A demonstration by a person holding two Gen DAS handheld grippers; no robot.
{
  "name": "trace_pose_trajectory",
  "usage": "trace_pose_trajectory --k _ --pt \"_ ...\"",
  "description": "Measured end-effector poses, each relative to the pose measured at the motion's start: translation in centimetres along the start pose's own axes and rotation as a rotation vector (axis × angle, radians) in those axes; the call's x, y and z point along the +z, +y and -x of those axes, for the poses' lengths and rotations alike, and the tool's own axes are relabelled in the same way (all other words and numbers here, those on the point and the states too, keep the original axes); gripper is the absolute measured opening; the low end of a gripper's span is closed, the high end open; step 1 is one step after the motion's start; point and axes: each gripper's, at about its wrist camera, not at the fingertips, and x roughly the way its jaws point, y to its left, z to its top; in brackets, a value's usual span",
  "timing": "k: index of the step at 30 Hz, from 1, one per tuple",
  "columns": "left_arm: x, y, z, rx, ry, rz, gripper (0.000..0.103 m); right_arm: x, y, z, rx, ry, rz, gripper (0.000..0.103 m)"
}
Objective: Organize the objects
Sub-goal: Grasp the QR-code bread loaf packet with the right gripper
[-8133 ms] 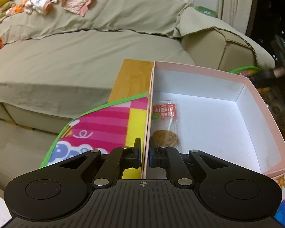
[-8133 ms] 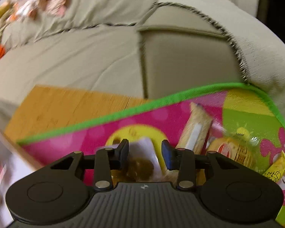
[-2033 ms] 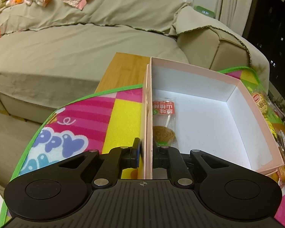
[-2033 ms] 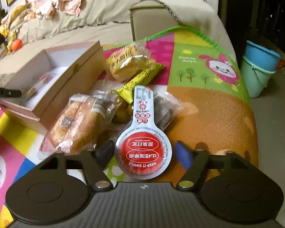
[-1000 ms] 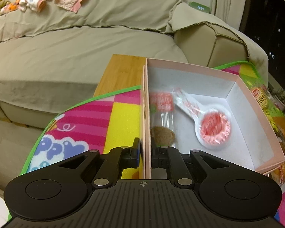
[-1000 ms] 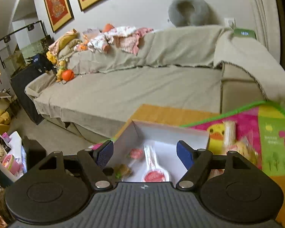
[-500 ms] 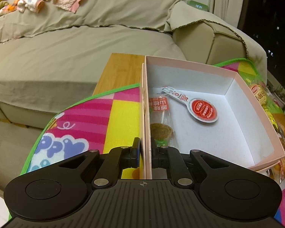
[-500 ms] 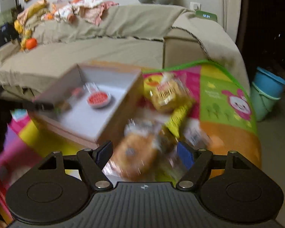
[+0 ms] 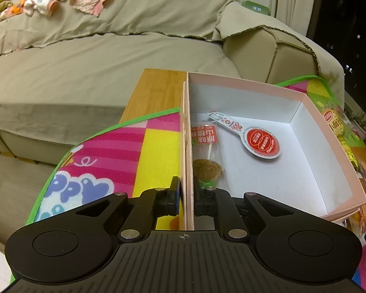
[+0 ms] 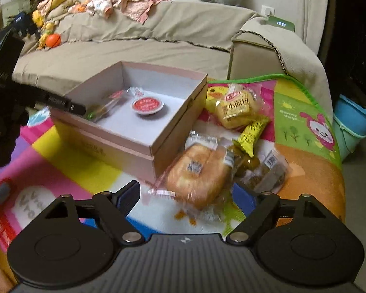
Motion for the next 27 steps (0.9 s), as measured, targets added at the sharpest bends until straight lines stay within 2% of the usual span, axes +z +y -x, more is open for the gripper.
trace_pose_trajectory --k 7,13,15,16,17,22,27 --pt "0.0 0.0 0.0 -0.001 0.0 -0.002 0.011 1.3 -1.1 -2.2 0.02 0.002 -0.082 0.083" --pt "-0.2 -0.3 0.0 -0.011 0.001 -0.004 0.013 1.2 -1.9 -4.4 0.032 0.034 -0.073 0.085" --pt "-0.3 -0.2 0.0 -0.013 0.002 -0.005 0.013 1.2 -2.0 -4.5 0.038 0.044 -0.077 0.079" --pt "-0.2 -0.2 0.0 -0.016 0.002 -0.005 0.013 1.1 -2.1 -4.3 0.042 0.05 -0.075 0.07" --pt "-0.3 -0.1 0.0 -0.017 0.002 -0.004 0.013 1.0 -2.2 -4.1 0.043 0.055 -0.072 0.066" --pt "-0.2 -0.1 -0.1 -0.022 -0.003 -0.002 0.013 0.3 -2.6 -1.7 0.018 0.071 -0.052 0.062" --pt "-0.1 0.0 -0.1 -0.024 -0.005 0.0 0.013 1.0 -2.5 2.3 0.021 0.033 -0.039 0.062"
